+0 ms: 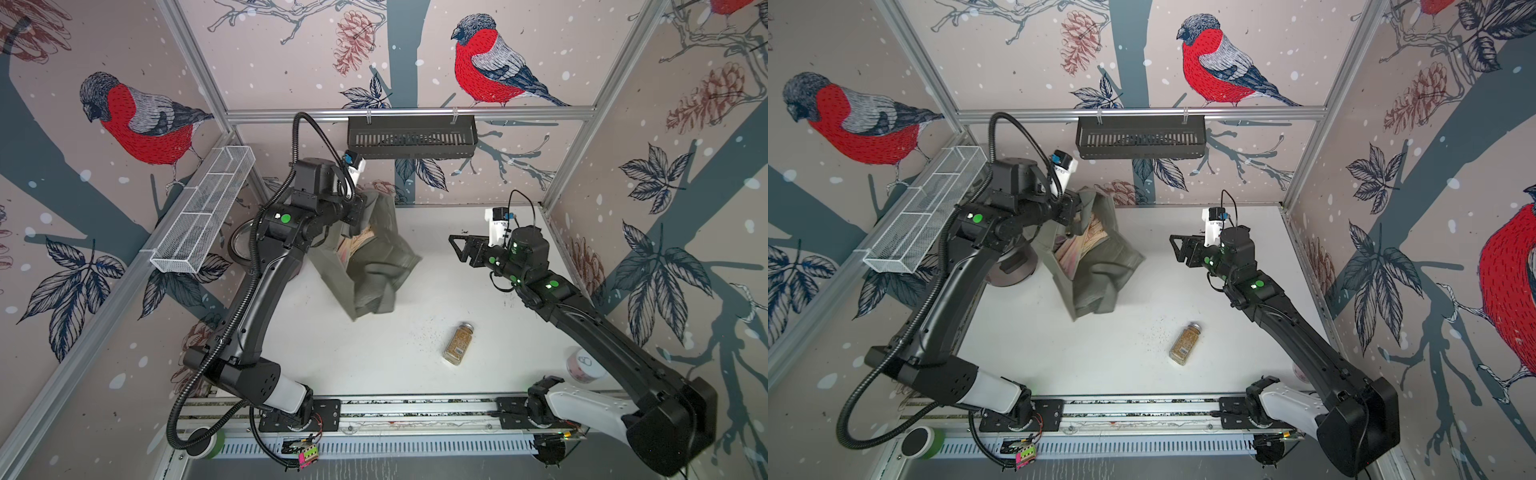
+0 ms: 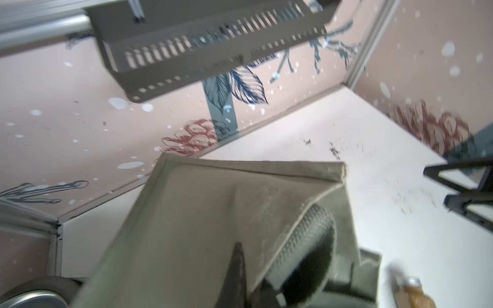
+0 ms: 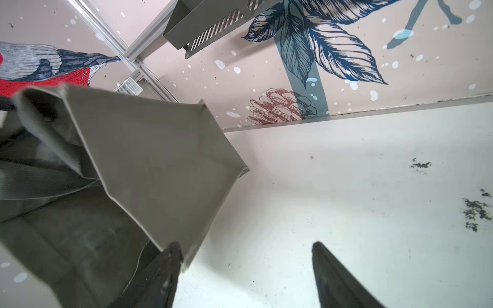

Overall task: Take out the folding fans from the tote bags
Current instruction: Adjust the canvas bag at the center of the board.

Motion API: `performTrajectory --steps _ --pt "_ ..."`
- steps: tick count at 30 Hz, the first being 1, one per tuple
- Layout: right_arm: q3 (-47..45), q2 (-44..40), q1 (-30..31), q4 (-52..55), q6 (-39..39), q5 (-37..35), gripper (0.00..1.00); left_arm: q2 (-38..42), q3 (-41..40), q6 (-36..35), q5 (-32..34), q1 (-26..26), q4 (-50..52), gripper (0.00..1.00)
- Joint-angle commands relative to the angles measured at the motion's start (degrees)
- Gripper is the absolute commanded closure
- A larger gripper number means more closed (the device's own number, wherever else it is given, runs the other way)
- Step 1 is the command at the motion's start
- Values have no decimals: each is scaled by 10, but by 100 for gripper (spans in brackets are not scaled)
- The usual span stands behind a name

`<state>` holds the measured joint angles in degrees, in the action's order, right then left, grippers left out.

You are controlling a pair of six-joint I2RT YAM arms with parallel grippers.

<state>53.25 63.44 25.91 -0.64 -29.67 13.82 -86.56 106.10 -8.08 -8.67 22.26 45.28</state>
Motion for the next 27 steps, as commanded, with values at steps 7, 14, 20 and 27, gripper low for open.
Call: performTrajectory --steps 7,14,20,27 --pt "-125 -38 8 -60 10 45 16 24 -197 -85 -58 46 -92 100" --pt "-175 -57 84 -82 28 13 15 7 -160 -43 -25 46 -81 100" --pt "-236 -54 174 -161 11 -23 13 19 -166 -11 -28 46 -91 100" --pt "-212 41 253 -158 18 -88 12 28 -183 31 -2 45 -107 100"
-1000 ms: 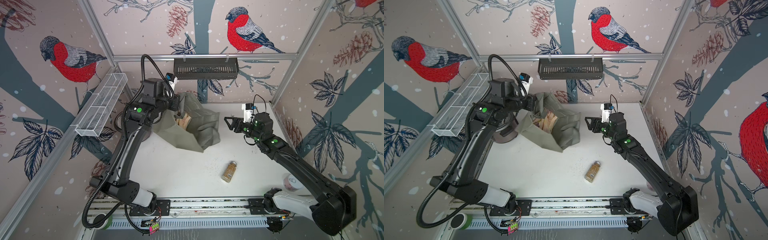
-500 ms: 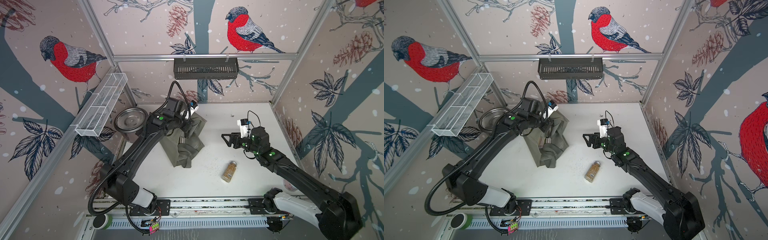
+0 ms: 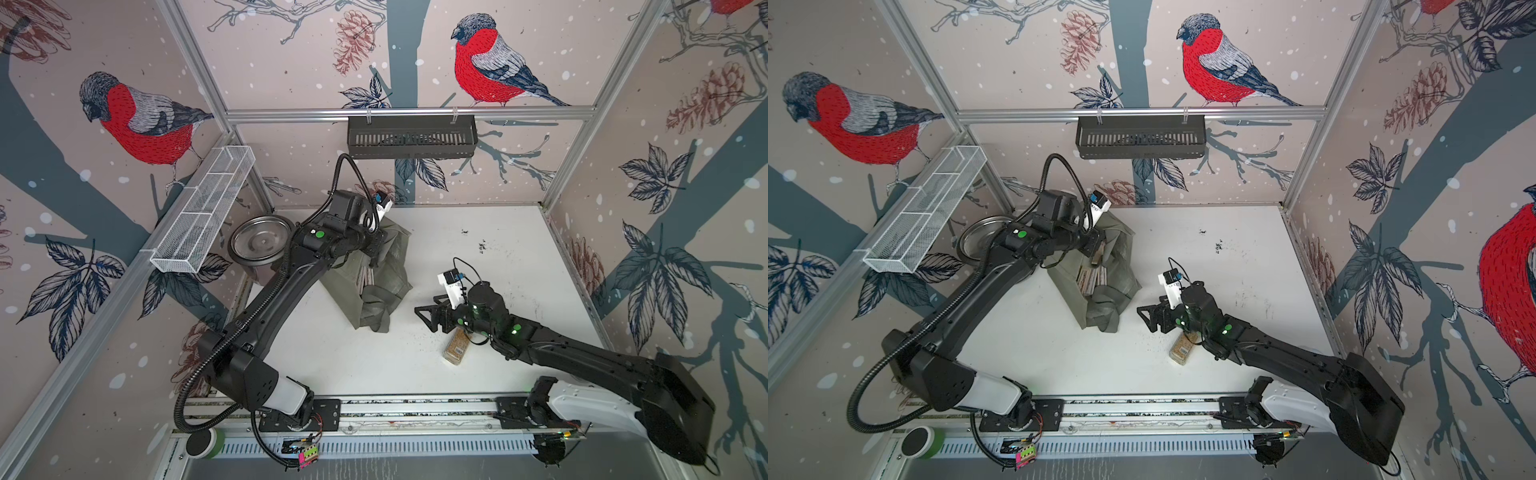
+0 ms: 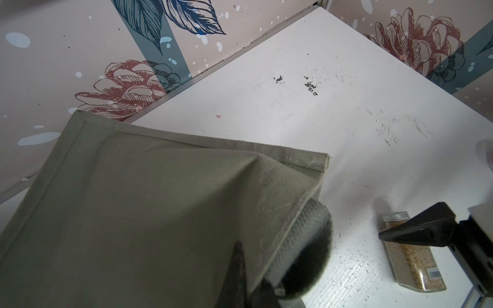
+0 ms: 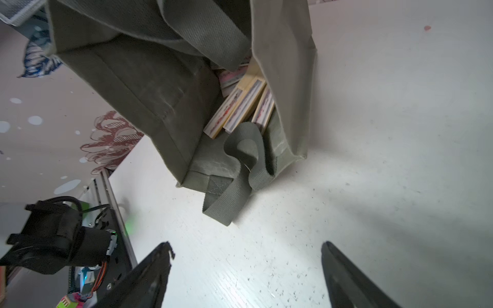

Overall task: Take out the folding fans from the tote bags
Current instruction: Adjust the canvas bag at the center of the board.

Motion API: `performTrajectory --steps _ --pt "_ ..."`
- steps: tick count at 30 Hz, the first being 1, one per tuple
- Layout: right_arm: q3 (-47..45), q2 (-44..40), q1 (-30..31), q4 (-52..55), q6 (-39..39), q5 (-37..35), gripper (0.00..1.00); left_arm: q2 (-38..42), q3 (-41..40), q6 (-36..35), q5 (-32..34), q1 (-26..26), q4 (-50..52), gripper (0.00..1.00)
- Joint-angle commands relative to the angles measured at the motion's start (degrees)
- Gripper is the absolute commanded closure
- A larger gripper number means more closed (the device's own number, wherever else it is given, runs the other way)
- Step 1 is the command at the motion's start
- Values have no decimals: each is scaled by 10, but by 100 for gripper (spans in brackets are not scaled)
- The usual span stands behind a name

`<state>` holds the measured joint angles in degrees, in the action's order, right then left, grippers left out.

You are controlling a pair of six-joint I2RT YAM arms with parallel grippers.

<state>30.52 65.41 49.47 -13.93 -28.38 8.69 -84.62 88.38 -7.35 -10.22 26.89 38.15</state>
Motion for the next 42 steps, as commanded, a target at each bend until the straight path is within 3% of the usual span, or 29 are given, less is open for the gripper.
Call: performTrajectory --steps 1,4,7,10,14,16,23,30,35,40,42 --pt "20 30 26 -25 9 -43 12 11 -8 28 15 -1 -35 100" --pt "27 48 61 -55 31 -57 16 21 -20 35 14 -1 -42 100" --pt "22 74 95 -118 95 -22 23 26 -25 38 12 -1 -47 100" --pt "49 130 100 -127 127 -61 35 24 -17 41 8 -1 -39 100" --pt "108 207 89 -130 148 -114 36 26 -9 38 10 -1 -28 100" --pt "131 242 86 -141 162 -134 32 27 -9 33 7 -2 -26 100" --pt "243 385 78 -98 175 -134 34 31 -9 35 1 -1 -26 100" --pt "305 469 78 -58 174 -166 36 28 -14 33 1 -1 -28 100" --pt "316 490 77 -32 178 -135 55 29 -24 33 9 -1 -33 100" --pt "292 466 78 -30 192 -109 86 30 -32 35 16 -1 -39 100" --pt "259 435 81 -52 190 -108 91 31 -35 36 26 -1 -39 100"
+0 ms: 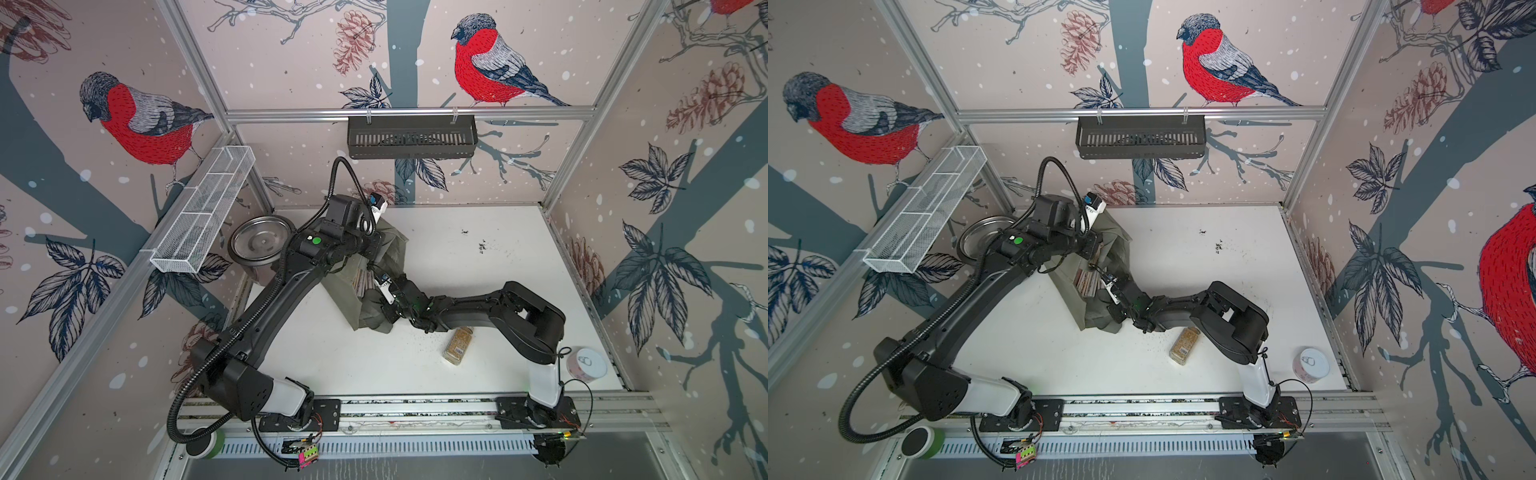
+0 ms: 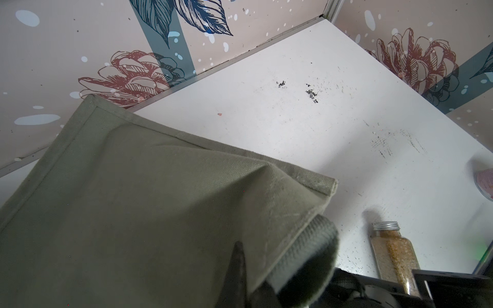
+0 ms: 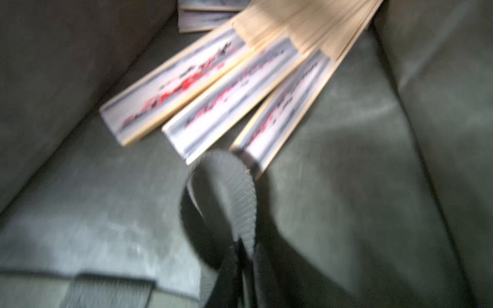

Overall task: Take out the folding fans from the tote bags
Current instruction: Adjust the canvas bag at the center of the board.

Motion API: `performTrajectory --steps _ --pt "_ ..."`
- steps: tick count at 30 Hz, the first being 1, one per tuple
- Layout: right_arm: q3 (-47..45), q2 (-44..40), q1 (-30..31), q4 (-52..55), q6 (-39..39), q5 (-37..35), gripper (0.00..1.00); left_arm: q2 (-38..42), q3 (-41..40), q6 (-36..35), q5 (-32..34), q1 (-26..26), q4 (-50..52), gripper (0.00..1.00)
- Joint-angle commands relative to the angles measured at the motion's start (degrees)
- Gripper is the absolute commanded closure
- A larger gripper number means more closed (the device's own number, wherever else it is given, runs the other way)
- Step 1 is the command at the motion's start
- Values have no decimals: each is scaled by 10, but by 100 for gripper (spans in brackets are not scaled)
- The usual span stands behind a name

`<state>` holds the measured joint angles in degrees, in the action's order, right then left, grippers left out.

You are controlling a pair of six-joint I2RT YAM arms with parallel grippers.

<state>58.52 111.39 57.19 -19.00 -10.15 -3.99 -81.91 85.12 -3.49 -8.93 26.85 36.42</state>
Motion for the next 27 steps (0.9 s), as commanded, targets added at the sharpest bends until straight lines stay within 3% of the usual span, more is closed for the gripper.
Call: performTrajectory --steps 1,5,8,11,13,17,23,27 --pt "-46 -47 6 -27 8 23 91 5 -4 -3 18 0 -21 100" --pt "-169 -136 21 -142 27 50 92 6 -13 1 36 -1 -24 100" --pt "-224 -176 39 -157 65 55 91 9 -21 2 42 -2 -31 100" --pt "-267 -195 63 -154 120 75 78 11 -21 2 42 -2 -32 100" --pt "-295 -202 88 -155 171 58 75 11 -19 4 42 -3 -31 100" --pt "-317 -221 118 -132 244 14 55 16 -17 5 35 -5 -31 100" --pt "-343 -299 113 -223 235 10 39 23 -4 8 19 -4 -21 100" --pt "-298 -281 63 -259 152 13 32 32 -5 10 15 -4 -25 100"
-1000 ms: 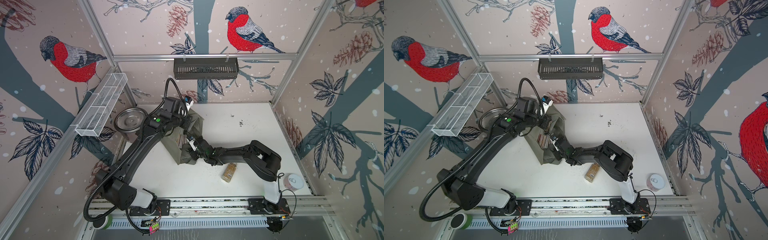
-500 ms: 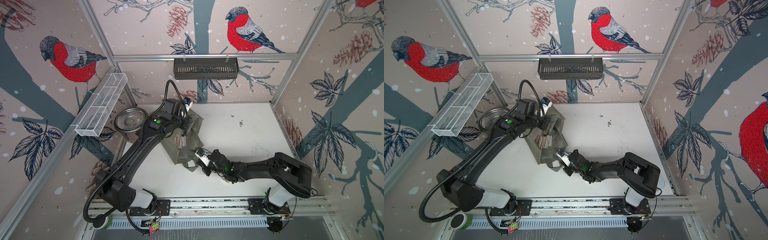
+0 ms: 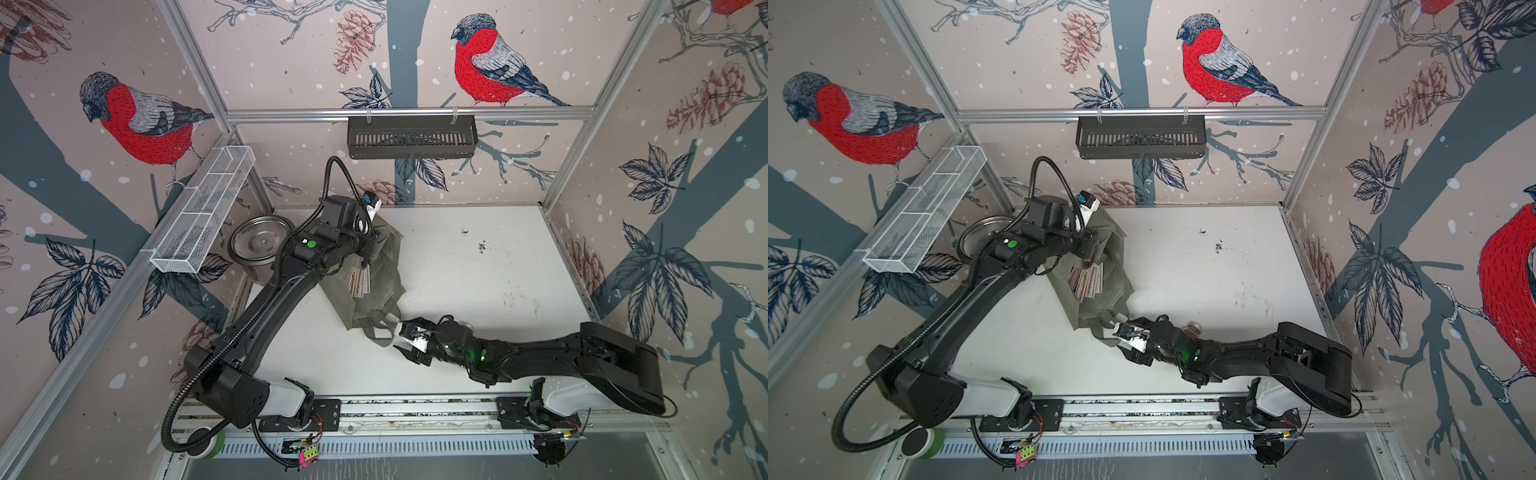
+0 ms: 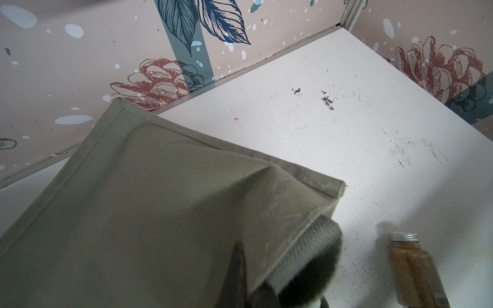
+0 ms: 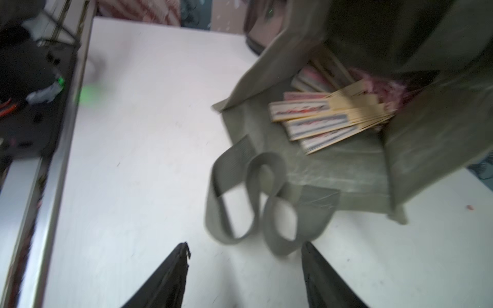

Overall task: Take out the folding fans from the tote bags
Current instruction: Adjust the canvas bag at the center of the board.

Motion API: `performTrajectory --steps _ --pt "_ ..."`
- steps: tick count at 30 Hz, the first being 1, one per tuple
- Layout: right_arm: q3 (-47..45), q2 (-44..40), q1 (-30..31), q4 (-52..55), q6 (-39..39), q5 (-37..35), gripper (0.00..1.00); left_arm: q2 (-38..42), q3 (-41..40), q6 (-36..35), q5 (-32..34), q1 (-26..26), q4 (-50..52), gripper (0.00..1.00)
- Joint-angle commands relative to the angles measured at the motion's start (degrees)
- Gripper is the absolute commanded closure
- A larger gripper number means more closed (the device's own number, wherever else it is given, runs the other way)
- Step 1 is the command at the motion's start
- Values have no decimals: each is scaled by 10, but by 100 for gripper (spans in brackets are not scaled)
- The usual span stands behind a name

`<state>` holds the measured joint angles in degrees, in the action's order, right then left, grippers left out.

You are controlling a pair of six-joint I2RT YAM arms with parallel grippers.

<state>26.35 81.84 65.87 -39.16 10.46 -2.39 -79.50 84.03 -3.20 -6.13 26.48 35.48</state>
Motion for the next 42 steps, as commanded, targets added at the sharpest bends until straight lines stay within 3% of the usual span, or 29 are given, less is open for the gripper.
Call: performTrajectory --steps 1,7,11,16,20,25,28,31,35,42 --pt "46 37 -30 -44 -65 10 32 9 5 7 -14 0 -16 100" --pt "205 191 -26 64 -77 -3 33 -2 9 8 -16 -1 -11 100" --pt "257 256 -25 122 -94 0 42 -1 8 7 -9 -1 -10 100" --pt "233 240 -21 164 -80 82 63 0 6 7 -5 -1 -10 100" --pt "150 159 -5 150 -71 106 67 2 8 7 -1 -1 -9 100" --pt "59 74 10 126 -49 122 66 6 8 8 -2 -1 -10 100" --pt "41 50 7 110 -33 84 49 9 8 10 -10 0 -10 100" --pt "33 18 5 49 -37 61 40 13 11 11 -12 -1 -8 100" --pt "55 27 5 -67 -150 -5 36 19 12 18 -15 -1 -8 100" --pt "201 162 23 -20 -395 -64 40 25 7 23 -14 0 -16 100"
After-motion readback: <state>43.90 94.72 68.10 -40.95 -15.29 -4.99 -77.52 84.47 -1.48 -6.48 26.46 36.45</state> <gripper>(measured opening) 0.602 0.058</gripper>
